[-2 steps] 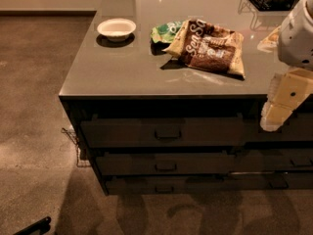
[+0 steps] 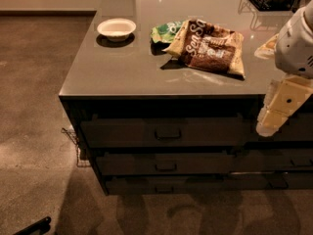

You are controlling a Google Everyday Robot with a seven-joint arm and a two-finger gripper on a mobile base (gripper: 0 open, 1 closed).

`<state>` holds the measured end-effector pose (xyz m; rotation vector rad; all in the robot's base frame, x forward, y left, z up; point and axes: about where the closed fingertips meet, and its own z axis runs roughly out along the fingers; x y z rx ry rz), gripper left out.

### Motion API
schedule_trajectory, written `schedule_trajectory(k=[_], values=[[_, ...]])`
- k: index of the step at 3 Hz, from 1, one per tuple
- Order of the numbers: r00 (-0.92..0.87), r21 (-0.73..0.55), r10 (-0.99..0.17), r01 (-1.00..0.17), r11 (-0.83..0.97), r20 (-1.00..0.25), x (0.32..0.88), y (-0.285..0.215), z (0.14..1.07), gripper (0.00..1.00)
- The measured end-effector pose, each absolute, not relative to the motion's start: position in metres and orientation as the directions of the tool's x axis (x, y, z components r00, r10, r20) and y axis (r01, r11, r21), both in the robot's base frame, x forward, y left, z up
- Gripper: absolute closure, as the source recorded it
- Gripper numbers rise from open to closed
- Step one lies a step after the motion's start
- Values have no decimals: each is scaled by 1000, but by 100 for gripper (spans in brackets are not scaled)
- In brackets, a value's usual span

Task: Open top drawer

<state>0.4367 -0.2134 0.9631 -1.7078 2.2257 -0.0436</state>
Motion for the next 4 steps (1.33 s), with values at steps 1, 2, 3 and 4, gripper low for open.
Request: schedule_trajectory(k=[1, 2, 3, 4], values=[[-224, -225, -944, -934, 279, -243, 437, -213, 963, 0], [-218, -221, -957, -941, 258, -190, 434, -213, 940, 0], [-164, -192, -979, -964, 186, -124, 428, -216, 867, 0], [-120, -161, -988, -978, 135, -99, 425, -216, 815, 0]])
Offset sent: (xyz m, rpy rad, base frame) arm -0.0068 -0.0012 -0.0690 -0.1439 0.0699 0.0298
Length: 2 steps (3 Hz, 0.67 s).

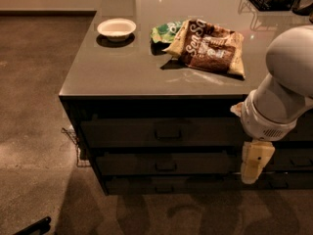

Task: Open top drawer

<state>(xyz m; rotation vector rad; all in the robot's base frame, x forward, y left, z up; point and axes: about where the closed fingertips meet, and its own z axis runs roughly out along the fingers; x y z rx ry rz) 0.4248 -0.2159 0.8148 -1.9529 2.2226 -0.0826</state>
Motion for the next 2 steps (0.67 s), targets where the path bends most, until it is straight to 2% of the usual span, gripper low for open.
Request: schedule_trajectory(k=[2], values=[[-100, -169, -991, -979, 113, -87, 430, -214, 802, 0]])
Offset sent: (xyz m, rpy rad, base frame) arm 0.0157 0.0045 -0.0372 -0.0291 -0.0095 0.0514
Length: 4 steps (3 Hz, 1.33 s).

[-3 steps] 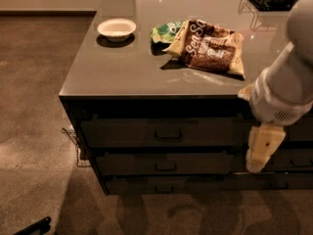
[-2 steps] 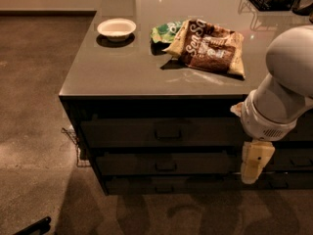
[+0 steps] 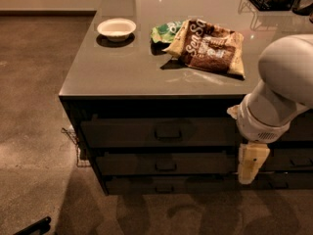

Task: Open top drawer

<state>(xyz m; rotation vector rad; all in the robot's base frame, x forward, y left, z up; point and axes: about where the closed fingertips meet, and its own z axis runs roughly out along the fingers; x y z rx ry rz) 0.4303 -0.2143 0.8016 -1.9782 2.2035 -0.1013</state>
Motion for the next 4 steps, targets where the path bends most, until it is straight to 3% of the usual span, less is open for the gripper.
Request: schedule_trajectory(k=[2, 4], values=[[7, -240, -997, -971, 11, -74, 481, -201, 730, 0], [-8, -277, -992, -960, 43, -125, 515, -199, 695, 0]])
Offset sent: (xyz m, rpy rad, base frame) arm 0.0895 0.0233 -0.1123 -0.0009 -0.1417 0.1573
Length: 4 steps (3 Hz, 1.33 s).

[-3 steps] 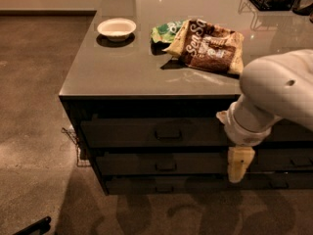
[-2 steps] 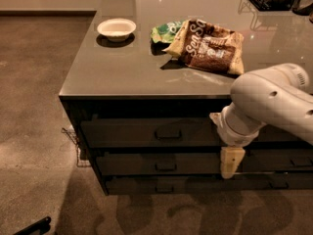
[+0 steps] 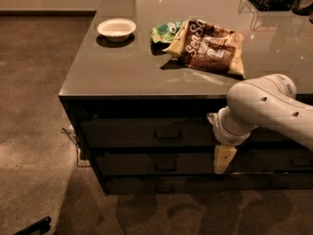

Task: Open top drawer

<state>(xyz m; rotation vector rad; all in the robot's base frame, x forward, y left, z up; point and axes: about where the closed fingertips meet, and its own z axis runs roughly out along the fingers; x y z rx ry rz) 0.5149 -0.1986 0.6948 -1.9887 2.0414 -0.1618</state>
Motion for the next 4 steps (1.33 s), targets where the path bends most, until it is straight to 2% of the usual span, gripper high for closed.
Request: schedule_trajectory(k=[4], values=[[-74, -312, -977, -941, 135, -201, 580, -207, 640, 0]])
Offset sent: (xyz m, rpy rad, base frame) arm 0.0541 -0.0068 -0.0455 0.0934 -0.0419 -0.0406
